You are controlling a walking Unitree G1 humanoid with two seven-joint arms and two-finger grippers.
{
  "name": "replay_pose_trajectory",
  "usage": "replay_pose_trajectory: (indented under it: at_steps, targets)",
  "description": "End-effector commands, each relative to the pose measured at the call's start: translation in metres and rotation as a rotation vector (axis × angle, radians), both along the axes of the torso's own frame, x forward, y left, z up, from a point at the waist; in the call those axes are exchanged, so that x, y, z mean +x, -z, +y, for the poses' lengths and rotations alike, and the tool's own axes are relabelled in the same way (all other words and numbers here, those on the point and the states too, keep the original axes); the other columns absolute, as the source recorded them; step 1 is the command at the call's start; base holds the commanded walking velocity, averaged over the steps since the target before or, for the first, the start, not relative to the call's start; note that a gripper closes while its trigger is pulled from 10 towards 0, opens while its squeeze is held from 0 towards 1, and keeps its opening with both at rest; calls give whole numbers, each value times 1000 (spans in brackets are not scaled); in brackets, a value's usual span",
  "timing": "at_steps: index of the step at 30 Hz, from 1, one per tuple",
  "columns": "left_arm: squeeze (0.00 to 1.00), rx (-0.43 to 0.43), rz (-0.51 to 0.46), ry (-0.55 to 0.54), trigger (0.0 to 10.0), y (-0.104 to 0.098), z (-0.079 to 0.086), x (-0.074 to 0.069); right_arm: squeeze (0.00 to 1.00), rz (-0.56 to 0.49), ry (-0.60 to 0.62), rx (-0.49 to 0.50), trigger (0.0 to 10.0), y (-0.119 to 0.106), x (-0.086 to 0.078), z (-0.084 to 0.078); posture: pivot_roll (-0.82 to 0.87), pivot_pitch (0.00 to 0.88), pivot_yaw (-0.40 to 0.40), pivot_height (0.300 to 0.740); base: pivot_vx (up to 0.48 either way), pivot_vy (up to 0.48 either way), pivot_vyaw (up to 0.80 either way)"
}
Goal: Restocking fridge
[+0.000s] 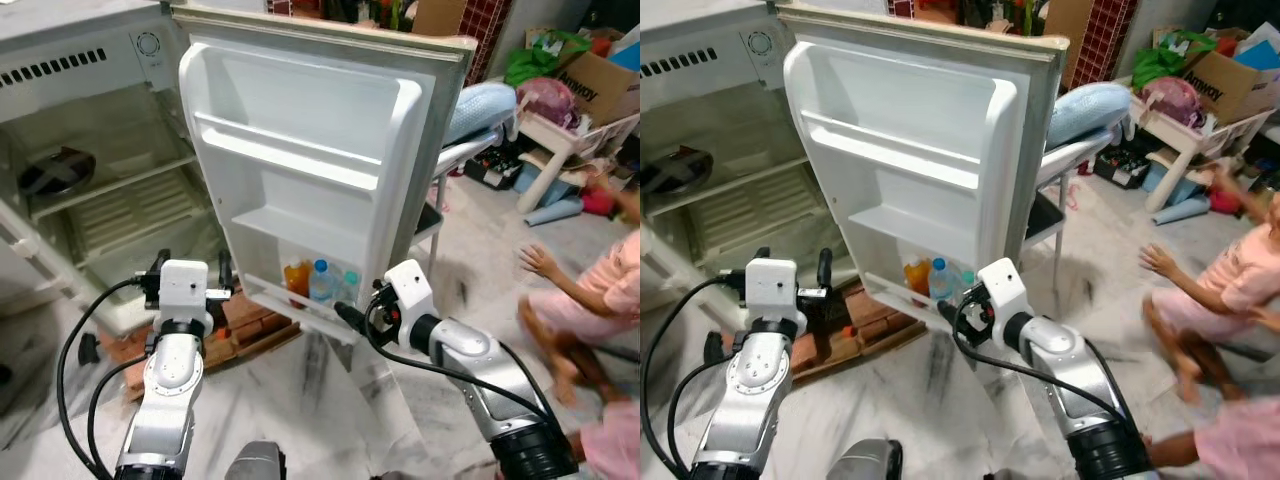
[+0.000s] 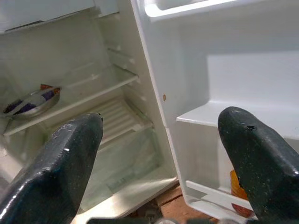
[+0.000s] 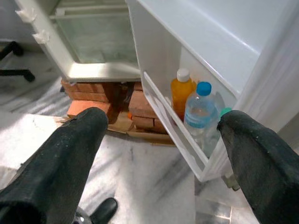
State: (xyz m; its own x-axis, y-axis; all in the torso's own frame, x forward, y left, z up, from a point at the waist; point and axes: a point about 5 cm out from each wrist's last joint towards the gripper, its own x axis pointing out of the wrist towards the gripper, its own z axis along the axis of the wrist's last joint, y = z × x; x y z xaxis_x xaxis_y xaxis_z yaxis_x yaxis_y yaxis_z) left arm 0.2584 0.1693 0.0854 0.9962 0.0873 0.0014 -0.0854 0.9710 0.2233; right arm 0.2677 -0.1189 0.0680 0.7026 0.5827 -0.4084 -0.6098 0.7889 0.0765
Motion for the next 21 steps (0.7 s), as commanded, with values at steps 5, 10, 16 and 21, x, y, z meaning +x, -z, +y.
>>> replay_pose_trajectory:
  at_steps: [5,10,16,21]
  targets:
    - [0,-5,9,8,10000,3,-2,-2,0,3,-19,3,10000,0,-2,1,114,49,2,740,0,-477,288]
    - [0,-46,-12,6,10000,1,-3,-2,0,7,-22,6,10000,1,-2,0,115,49,0,740,0,-288,0]
    - [0,-25,-3,4,10000,1,-2,-2,0,-4,-25,6,10000,0,0,-1,116,48,-1,740,0,0,0]
    - [0,-26,4,2,10000,2,-2,-2,0,-80,-7,27,10000,-7,4,-1,117,48,-3,740,0,0,320]
